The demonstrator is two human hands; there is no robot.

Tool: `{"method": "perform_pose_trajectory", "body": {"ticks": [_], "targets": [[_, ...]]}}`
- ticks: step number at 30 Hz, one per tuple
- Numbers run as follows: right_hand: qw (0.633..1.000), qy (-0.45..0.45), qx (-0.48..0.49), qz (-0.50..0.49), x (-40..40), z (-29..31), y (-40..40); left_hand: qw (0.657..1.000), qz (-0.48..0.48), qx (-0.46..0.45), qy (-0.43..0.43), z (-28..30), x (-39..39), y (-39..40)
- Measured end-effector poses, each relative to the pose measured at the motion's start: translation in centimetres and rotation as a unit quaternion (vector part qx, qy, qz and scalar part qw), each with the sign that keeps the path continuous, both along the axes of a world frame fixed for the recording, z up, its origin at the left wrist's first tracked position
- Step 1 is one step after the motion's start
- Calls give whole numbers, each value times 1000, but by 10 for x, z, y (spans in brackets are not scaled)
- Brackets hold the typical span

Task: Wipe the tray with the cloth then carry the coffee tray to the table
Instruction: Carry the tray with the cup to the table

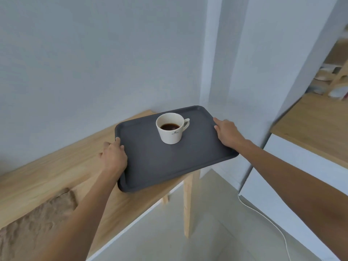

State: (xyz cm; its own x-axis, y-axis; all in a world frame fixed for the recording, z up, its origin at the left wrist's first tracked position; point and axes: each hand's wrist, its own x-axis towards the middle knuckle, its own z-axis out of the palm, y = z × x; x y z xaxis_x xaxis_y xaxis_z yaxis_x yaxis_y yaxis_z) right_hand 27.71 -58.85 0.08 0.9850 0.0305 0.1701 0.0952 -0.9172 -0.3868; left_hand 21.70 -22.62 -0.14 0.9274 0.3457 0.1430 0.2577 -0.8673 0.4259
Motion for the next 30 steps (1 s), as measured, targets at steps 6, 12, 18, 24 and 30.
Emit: {"method": "perform_pose_trajectory", "body": {"ticks": [6,12,18,24,30], "targets": [[995,-10,9,-97,-34,10,-105,993,-113,-10,-36,18,33,-97],[984,-35,49,-169,-85,17,-227,978,-206,-9,-44,16,60,-226],[965,-31,45,-255,-133,23,-352,958,-284,-17,-45,8,68,-369],[943,-23,27,-332,-182,18,-459,931,-362,-32,-37,3,72,-500],[913,1,12,-408,-216,-1,-542,898,-439,-22,-31,-11,86,-616]]}}
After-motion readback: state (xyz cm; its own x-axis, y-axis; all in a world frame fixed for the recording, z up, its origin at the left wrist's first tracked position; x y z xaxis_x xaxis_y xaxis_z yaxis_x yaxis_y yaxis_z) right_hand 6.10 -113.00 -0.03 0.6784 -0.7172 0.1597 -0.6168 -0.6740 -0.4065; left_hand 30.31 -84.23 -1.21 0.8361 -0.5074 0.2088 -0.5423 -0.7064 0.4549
